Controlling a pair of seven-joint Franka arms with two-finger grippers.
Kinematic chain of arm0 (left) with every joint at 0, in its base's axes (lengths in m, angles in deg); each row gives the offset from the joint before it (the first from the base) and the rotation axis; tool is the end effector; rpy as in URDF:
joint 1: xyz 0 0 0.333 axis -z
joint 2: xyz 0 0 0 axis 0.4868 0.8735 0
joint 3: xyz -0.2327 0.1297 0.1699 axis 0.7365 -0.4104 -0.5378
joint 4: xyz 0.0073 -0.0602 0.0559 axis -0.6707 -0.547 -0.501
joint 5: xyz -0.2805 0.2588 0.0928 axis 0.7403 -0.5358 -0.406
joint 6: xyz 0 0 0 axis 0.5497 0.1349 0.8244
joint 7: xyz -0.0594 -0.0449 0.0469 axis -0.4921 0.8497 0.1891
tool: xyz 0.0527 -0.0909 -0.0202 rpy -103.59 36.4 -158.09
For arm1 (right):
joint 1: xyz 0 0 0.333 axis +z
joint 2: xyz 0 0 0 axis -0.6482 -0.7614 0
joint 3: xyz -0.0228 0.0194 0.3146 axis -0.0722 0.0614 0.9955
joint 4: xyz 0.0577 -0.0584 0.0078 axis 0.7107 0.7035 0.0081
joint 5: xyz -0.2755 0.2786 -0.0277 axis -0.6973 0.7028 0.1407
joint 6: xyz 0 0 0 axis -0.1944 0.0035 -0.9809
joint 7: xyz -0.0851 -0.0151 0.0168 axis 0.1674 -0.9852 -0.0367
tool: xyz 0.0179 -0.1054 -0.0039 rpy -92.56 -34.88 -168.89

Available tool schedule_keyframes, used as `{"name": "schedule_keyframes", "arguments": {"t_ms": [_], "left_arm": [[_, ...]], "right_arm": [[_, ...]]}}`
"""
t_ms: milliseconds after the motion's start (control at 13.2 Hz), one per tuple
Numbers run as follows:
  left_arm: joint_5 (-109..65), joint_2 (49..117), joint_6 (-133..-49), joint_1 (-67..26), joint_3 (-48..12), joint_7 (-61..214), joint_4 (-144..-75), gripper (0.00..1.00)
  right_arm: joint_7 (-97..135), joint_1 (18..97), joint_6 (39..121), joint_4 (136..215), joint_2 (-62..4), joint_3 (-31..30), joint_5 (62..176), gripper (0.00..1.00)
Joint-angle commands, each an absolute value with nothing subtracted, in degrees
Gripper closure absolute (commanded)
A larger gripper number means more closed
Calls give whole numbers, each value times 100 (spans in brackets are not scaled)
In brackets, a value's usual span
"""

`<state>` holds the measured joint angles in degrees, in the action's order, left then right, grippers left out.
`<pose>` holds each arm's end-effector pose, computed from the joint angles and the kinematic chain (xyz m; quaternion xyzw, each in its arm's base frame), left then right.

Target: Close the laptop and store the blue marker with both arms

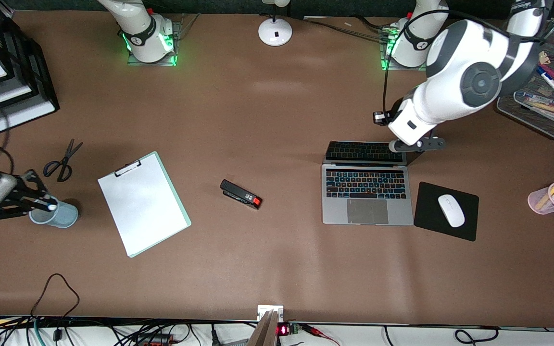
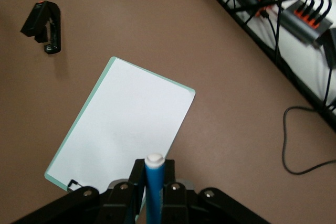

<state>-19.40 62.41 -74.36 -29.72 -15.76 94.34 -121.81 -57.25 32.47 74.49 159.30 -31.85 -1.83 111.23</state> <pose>0.5079 -0.2019 0.4229 0.9825 0.0664 -0.1657 0.0540 0.6854 -0.1294 0.4337 -0.8575 -0.4676 -0.1650 0.1375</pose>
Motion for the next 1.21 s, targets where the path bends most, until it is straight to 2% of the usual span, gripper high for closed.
{"name": "schedule_keyframes", "arguments": {"t_ms": [0,303,454,756,908,983,1059,1134], "left_arm": [[-1836,5922,-8080,-3009,-1554,9461,-12873,100],[-1958,6239,-8670,-2992,-1545,9373,-12979,100],[-2614,6344,-9118,-3009,-1545,9286,-12936,100],[-2855,6634,-9874,-3071,-1563,8892,-12927,100],[-2855,6809,-10200,-3115,-1589,8601,-12796,100],[-2855,6975,-10314,-3150,-1598,8522,-12665,100],[-2855,7134,-10463,-3159,-1607,8408,-12524,100],[-2873,7274,-10587,-3159,-1615,8302,-12392,100]], "right_arm": [[-7212,2768,7298,15885,-3250,-125,11968,100],[-9199,2162,7018,15894,-3671,-125,13339,100],[-9719,1950,6833,15885,-4005,-116,13884,100],[-10328,1721,6709,15867,-4498,-107,14423,99],[-10337,1642,6700,15876,-4586,-107,14432,90],[-10320,1598,6700,15876,-4587,-116,14415,70],[-10180,1580,6700,15876,-4587,-116,14388,1],[-9961,1571,6665,15876,-4578,-116,14353,0]]}}
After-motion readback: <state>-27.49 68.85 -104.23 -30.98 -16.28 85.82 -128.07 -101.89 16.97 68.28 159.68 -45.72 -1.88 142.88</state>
